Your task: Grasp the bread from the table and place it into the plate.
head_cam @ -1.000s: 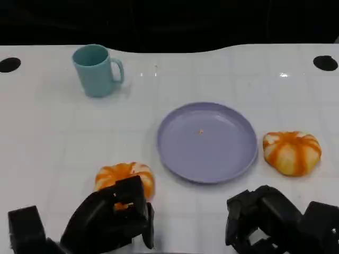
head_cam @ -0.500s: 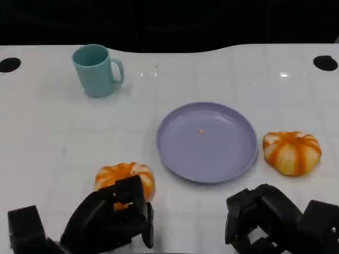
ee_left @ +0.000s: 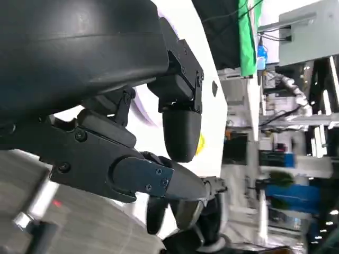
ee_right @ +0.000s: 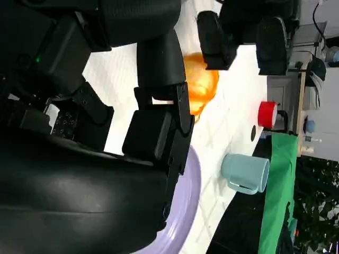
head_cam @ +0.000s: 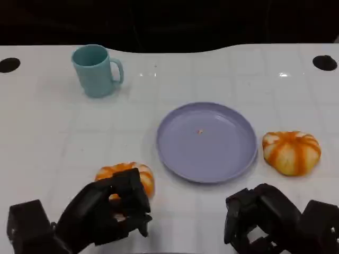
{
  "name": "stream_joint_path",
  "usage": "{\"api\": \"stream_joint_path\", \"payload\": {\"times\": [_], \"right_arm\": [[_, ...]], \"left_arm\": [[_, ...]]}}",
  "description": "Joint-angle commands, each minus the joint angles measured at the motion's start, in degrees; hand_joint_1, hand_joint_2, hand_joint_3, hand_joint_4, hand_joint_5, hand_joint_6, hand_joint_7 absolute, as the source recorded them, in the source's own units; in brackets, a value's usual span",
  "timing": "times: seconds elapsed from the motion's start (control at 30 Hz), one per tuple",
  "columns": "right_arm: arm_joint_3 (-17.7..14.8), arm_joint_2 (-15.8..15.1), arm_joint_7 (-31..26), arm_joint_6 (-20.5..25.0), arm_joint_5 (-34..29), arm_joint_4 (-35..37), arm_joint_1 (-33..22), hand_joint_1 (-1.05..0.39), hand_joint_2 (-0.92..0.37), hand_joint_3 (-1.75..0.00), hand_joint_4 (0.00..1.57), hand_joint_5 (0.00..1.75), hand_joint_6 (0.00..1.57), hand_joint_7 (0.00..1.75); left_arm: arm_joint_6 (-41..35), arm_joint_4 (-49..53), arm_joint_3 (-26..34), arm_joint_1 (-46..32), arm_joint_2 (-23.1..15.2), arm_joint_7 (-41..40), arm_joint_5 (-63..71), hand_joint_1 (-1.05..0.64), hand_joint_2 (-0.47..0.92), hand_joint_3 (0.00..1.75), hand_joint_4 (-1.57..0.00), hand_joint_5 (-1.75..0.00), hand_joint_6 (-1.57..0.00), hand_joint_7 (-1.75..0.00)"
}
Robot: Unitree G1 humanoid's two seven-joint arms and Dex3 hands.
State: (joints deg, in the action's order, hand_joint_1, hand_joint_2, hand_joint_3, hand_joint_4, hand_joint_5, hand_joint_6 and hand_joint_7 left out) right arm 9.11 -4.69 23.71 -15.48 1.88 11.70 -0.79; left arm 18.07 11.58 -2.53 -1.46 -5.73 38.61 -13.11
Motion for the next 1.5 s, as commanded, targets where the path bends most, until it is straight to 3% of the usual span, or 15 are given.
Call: {"api": "stream_joint_path", "payload": {"times": [0.03, 0.1, 0.2, 0.33, 0.5, 0.77, 0.9, 1.07, 1.5], "right_arm": [[0.0, -0.8, -0.2, -0.2, -0.1, -0.9, -0.6, -1.05, -0.08, -1.39, 1.54, 1.29, 1.57, 1.07], [-0.1, -0.9, 0.0, -0.3, 0.0, -0.6, -0.5, -1.05, -0.10, -1.39, 1.53, 1.29, 1.57, 1.07], [-0.1, -0.9, 0.0, 0.2, 0.2, -0.8, -0.6, -1.05, -0.10, -1.37, 1.53, 1.29, 1.57, 1.05], [-0.1, -0.8, 0.0, -0.1, 0.2, -0.4, -0.4, -1.05, -0.11, -1.36, 1.53, 1.29, 1.57, 1.05], [0.1, -0.9, -0.4, 1.1, -0.4, -1.1, -0.4, -1.05, -0.11, -1.35, 1.53, 1.29, 1.57, 1.06], [0.1, -0.7, -0.4, 1.2, -0.5, -0.4, 0.2, -1.05, -0.11, -1.35, 1.52, 1.28, 1.57, 1.05], [0.2, -0.6, -0.5, 1.2, -0.5, -0.4, 0.2, -1.05, -0.10, -1.35, 1.54, 1.28, 1.57, 1.05], [0.1, -0.7, -0.6, 0.6, -0.7, -0.1, 0.3, -1.05, -0.11, -1.35, 1.54, 1.27, 1.57, 1.05], [-0.1, -1.1, -0.3, 0.8, -0.4, -0.8, -0.1, -1.05, -0.11, -1.35, 1.54, 1.27, 1.57, 1.06]], "left_arm": [[1.0, -4.5, 0.3, 0.3, -4.1, -2.8, 4.7, -0.71, 0.92, 0.24, -0.52, -1.49, -0.57, -0.88], [0.4, -6.4, 0.5, 0.4, -5.1, -4.1, 6.2, -0.70, 0.92, 0.20, -0.51, -1.30, -0.59, -0.59], [0.3, -8.6, 0.5, 0.4, -6.2, -6.0, 8.0, -0.64, 0.92, 0.15, -0.52, -1.11, -0.62, -0.34], [-0.4, -12.5, 0.3, -0.1, -8.4, -8.6, 12.2, -0.60, 0.92, 0.10, -0.47, -0.98, -0.58, -0.17], [-0.8, -19.0, -0.4, -0.5, -13.9, -11.7, 24.3, -0.62, 0.92, 0.06, -0.25, -0.80, -0.45, -0.05], [-4.9, -26.1, -2.2, -1.3, -15.2, -19.6, 41.6, -0.60, 0.90, 0.00, -0.33, -0.44, -0.39, 0.00], [-9.3, -29.8, -4.9, -1.4, -15.6, -21.1, 52.7, -0.62, 0.92, 0.02, -0.34, -0.30, -0.28, 0.00], [-17.9, -33.7, -8.9, -0.4, -15.7, -15.6, 64.2, -0.66, 0.92, 0.04, -0.28, -0.24, -0.14, 0.00], [-27.3, -29.7, -17.2, 3.6, -12.3, -15.1, 76.9, -0.63, 0.85, 0.00, -0.28, -0.20, -0.15, -0.01]]}}
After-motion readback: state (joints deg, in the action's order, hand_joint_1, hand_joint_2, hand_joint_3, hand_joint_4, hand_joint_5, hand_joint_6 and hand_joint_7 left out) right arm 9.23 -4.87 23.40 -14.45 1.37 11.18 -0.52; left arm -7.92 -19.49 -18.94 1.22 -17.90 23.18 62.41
